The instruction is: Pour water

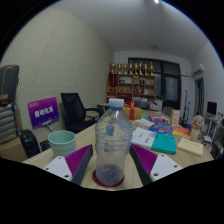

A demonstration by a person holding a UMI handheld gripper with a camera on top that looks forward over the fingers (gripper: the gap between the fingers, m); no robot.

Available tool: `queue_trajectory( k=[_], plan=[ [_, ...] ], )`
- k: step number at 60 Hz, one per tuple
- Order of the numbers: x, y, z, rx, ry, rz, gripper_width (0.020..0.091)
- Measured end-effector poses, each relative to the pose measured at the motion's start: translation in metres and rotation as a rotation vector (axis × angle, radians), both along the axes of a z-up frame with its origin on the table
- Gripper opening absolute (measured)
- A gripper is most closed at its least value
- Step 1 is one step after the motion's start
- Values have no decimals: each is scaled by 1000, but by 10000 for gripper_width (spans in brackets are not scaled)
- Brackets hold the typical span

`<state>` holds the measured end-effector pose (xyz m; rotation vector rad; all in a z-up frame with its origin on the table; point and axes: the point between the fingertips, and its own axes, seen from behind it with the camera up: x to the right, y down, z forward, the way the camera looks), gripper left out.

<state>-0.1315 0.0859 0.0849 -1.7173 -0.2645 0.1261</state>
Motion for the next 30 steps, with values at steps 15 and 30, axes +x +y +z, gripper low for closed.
queue_trajectory(
  k=[15,30],
  plan=[
    [31,-101,1,-47,109,-37,833],
    [45,-239,8,-25,74,-40,828]
  ],
)
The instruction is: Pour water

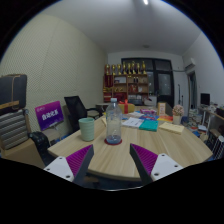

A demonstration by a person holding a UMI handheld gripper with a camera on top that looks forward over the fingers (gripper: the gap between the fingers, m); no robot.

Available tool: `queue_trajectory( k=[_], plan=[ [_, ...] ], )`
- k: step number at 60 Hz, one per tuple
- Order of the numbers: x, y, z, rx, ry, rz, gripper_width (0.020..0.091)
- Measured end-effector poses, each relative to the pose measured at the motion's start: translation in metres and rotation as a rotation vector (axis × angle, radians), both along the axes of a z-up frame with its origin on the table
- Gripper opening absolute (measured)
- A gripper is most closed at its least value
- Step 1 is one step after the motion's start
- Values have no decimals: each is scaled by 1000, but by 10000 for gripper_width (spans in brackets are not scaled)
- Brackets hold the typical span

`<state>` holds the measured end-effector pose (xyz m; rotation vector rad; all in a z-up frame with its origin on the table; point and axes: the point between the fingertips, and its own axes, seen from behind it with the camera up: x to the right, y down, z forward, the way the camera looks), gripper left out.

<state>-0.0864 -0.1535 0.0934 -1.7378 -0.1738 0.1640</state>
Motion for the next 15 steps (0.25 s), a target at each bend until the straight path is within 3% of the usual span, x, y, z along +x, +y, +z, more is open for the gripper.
queue_trajectory(
  k=[15],
  plan=[
    [12,-91,11,17,26,5,825]
  ],
)
